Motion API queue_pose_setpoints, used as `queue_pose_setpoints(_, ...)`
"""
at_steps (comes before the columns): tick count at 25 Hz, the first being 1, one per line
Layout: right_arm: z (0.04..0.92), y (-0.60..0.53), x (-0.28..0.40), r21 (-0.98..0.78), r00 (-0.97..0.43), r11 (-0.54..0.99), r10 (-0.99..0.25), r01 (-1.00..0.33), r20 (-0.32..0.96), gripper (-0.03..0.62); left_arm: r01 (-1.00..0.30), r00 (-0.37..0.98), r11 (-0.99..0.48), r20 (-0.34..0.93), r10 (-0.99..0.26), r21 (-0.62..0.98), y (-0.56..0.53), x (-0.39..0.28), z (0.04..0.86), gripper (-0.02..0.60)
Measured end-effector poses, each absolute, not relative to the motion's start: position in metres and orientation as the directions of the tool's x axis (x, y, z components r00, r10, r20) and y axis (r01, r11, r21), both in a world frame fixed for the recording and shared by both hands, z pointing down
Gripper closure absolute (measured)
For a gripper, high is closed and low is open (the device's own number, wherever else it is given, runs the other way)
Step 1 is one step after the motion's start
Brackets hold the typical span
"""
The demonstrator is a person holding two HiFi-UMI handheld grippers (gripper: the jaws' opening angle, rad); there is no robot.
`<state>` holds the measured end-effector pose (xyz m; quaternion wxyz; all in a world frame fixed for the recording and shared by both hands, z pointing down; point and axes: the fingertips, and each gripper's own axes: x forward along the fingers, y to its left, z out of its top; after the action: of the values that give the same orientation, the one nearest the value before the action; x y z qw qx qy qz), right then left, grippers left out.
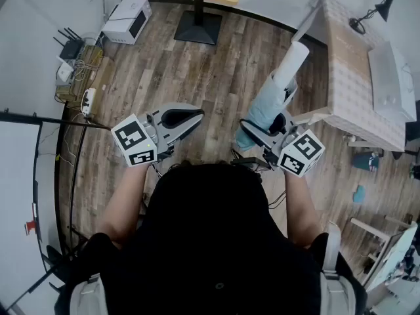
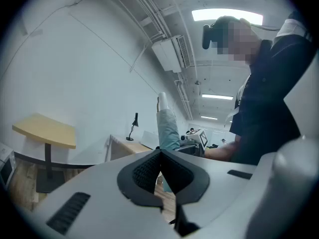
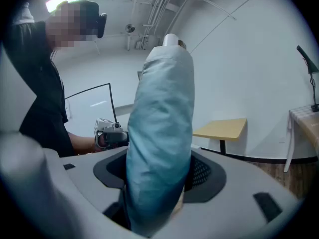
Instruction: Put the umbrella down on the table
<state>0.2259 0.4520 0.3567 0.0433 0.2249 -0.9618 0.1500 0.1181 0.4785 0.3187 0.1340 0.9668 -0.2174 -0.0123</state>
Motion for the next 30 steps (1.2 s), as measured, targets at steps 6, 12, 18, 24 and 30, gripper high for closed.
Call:
queue_pose_setpoints(6,0.359,0.463,0.240,-0.264,-0.897,0.858,-0.409,-0.440,0.167,0.295,-0.441,0.893,-0.858,0.026,-0.450,0.263,0.482,0.125,0.312,0.571)
queue_pose_setpoints(12,0.368,0.470,0.254,-0.301,-0.900,0.849,-0.399,-0.435,0.176,0.293,-0.480,0.873,-0.834,0.058,-0.484,0.271,0.491,0.124,0.323,0.571)
queue_pose_setpoints(18,0.374,0.479,0.257,-0.317,-0.911,0.855,-0.371,-0.411,0.181,0.293,-0.475,0.875,-0.831,0.061,-0.479,0.287,0.509,0.138,0.329,0.571)
queue_pose_setpoints(24,0.376,0.490,0.264,-0.326,-0.917,0.857,-0.360,-0.398,0.175,0.293,-0.478,0.874,-0.823,0.072,-0.480,0.306,0.521,0.149,0.337,0.571)
queue_pose_setpoints(30,0.379,0.496,0.289,-0.341,-0.912,0.846,-0.376,-0.410,0.164,0.293,-0.458,0.884,-0.835,0.059,-0.464,0.304,0.527,0.172,0.336,0.571)
